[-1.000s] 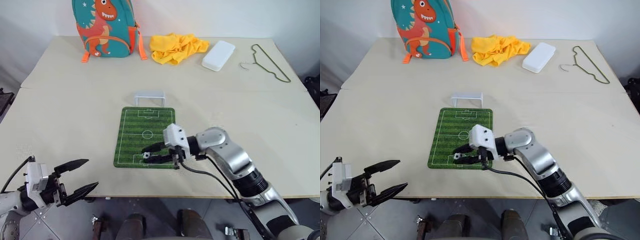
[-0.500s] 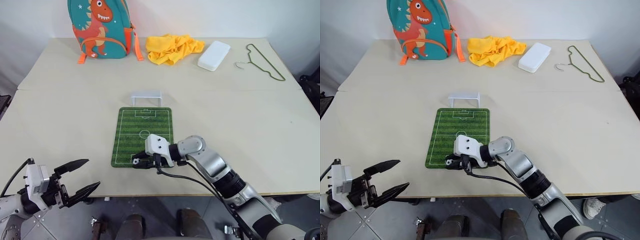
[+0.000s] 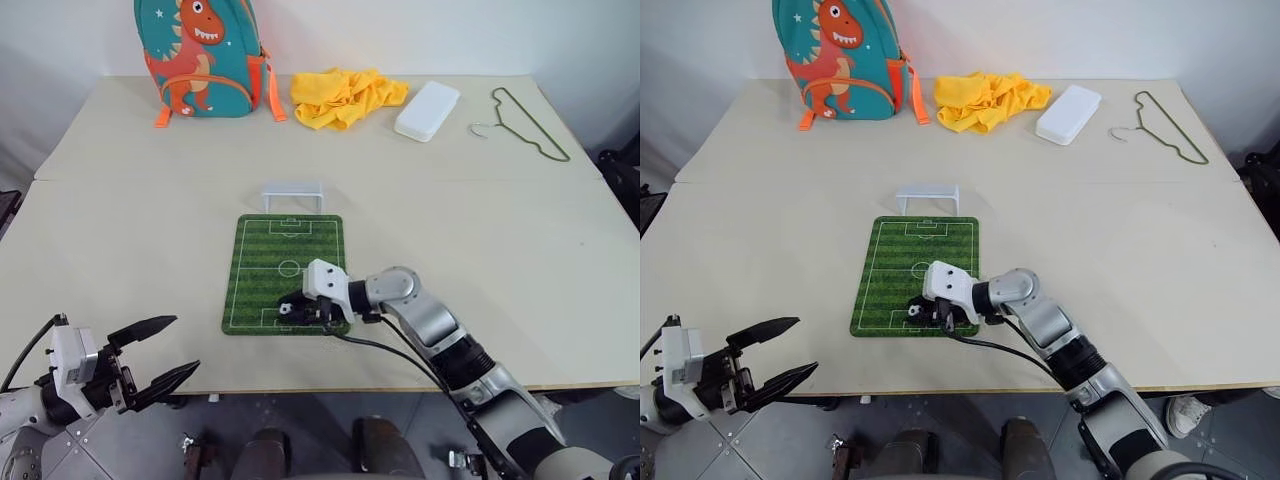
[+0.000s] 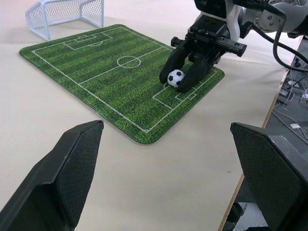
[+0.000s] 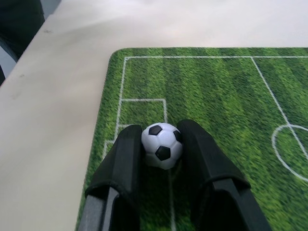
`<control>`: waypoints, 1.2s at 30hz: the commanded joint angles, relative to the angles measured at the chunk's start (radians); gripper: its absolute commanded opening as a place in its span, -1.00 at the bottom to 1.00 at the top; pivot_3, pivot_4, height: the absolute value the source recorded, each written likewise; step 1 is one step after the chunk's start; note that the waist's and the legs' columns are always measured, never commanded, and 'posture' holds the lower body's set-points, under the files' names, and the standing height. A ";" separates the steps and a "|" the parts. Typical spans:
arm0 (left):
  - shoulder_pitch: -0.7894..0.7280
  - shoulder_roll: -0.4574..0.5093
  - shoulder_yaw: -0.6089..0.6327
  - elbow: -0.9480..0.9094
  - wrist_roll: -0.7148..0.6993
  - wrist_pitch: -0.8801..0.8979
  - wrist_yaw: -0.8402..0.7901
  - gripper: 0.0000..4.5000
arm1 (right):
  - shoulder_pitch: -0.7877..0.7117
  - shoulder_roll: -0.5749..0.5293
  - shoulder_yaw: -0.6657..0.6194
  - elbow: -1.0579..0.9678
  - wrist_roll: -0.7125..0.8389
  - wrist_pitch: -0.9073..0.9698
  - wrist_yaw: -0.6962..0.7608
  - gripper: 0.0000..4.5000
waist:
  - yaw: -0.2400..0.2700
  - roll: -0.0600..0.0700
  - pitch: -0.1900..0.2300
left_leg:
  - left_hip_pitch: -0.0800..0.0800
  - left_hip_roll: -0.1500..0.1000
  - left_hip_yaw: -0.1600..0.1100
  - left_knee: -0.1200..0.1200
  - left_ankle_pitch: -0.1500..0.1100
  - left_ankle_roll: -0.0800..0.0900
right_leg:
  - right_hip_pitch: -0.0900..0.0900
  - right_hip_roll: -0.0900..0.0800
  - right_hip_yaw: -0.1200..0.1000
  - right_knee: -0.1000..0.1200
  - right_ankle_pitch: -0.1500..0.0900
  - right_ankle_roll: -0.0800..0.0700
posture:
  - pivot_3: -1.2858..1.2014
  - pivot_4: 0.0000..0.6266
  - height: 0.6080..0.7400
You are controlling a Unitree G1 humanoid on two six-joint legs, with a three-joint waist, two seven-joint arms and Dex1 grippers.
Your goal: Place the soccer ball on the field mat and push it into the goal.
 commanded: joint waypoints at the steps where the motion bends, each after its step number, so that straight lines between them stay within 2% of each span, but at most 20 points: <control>1: -0.002 0.009 0.020 -0.008 -0.017 -0.008 -0.010 1.00 | 0.014 -0.002 0.008 -0.037 0.007 -0.014 0.032 -0.62 | -0.002 0.000 0.000 | 0.000 0.000 0.000 0.000 0.000 0.000 | 0.000 0.000 0.000 0.000 0.000 0.000 | 0.03 -0.52 1.00; 15: -0.024 0.012 0.019 0.008 -0.012 -0.009 -0.024 1.00 | 0.036 0.002 0.018 -0.033 -0.013 0.015 0.035 -0.62 | -0.013 0.000 0.000 | 0.000 0.000 0.000 0.000 0.000 0.000 | 0.000 0.000 0.000 0.000 0.000 0.000 | 0.03 -0.52 1.00; 21: -0.030 0.011 0.020 0.012 -0.013 -0.006 -0.024 1.00 | 0.044 0.006 0.014 -0.038 -0.006 -0.053 0.055 0.25 | -0.014 0.000 0.000 | 0.001 0.000 0.000 0.000 0.000 0.000 | 0.000 0.000 0.000 0.000 0.000 0.000 | 0.03 -0.52 1.00; 36: -0.032 -0.001 0.014 0.011 -0.015 -0.008 -0.019 1.00 | 0.047 0.016 -0.007 -0.050 0.027 -0.082 0.096 0.25 | -0.014 0.000 0.000 | 0.001 0.000 0.000 0.000 0.000 0.000 | 0.000 0.000 0.000 0.000 0.000 0.000 | 0.03 -0.52 1.00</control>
